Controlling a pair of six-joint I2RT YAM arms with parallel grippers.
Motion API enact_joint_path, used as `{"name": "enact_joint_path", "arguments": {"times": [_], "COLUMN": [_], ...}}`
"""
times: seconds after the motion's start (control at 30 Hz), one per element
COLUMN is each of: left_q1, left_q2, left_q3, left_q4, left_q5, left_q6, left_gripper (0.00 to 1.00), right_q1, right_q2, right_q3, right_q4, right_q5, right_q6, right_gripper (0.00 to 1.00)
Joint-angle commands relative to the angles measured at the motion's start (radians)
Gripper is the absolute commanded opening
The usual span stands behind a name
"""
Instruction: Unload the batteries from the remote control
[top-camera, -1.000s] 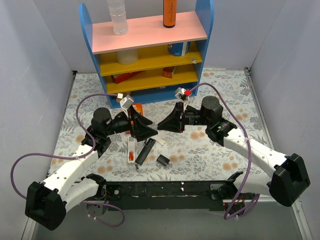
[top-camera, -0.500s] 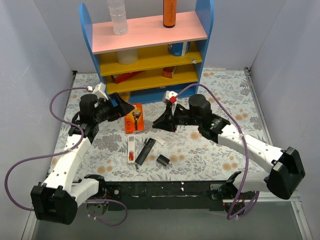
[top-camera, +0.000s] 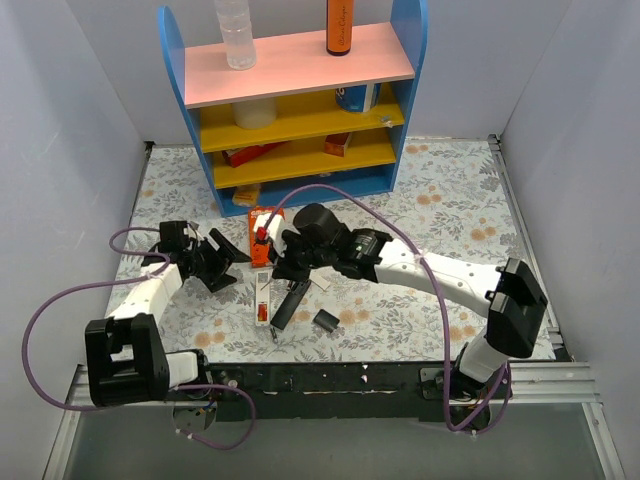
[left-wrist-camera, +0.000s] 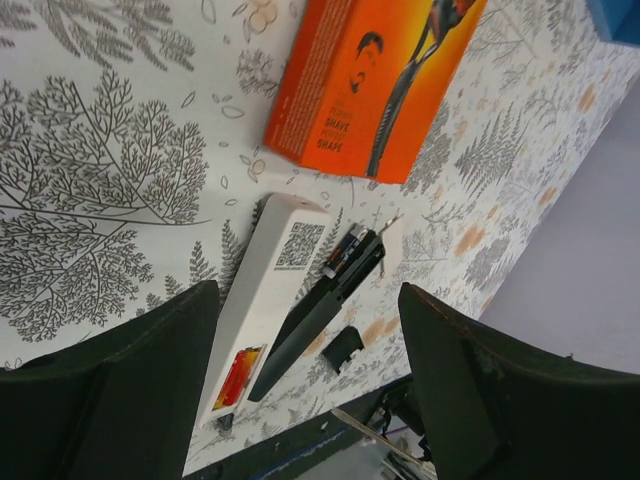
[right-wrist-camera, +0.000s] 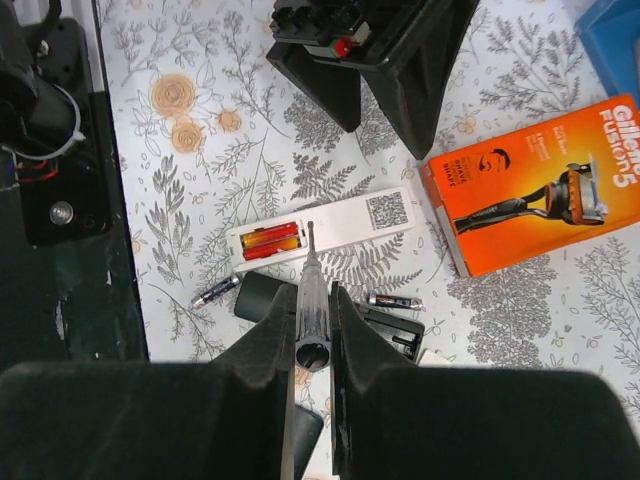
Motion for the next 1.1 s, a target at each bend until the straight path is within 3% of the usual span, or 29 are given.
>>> {"name": "enact_joint_path", "arguments": {"times": [0.0, 0.37, 0.63, 1.07], "left_q1": [0.003, 0.003, 0.003, 0.003], "left_q2": [0.052, 0.106, 0.112, 0.092], "left_q3": [-0.038, -0.087, -0.121, -0.157], "left_q4": [0.03, 0.078, 0.103, 0.118], "left_q5": [0.07, 0.114, 0.129, 0.139], "left_q6": [-0.014, -0.037, -0.074, -0.106], "left_gripper": [0.72, 0.61, 0.53, 0.51], "right_q1": [0.047, 0.09, 0.099, 0.102], "right_q2": [0.04, 0.098, 0.115, 0.15], "right_q3": [0.08, 0.082, 0.08, 0.094], "right_q4": [-0.094, -0.065, -0.07, -0.063], "right_q5": [0.052, -0.04, -0.015, 0.008], "right_q6": [-0.042, -0.107, -0.104, -0.111], "right_gripper": [0.01, 0.01, 0.01, 0.01]}}
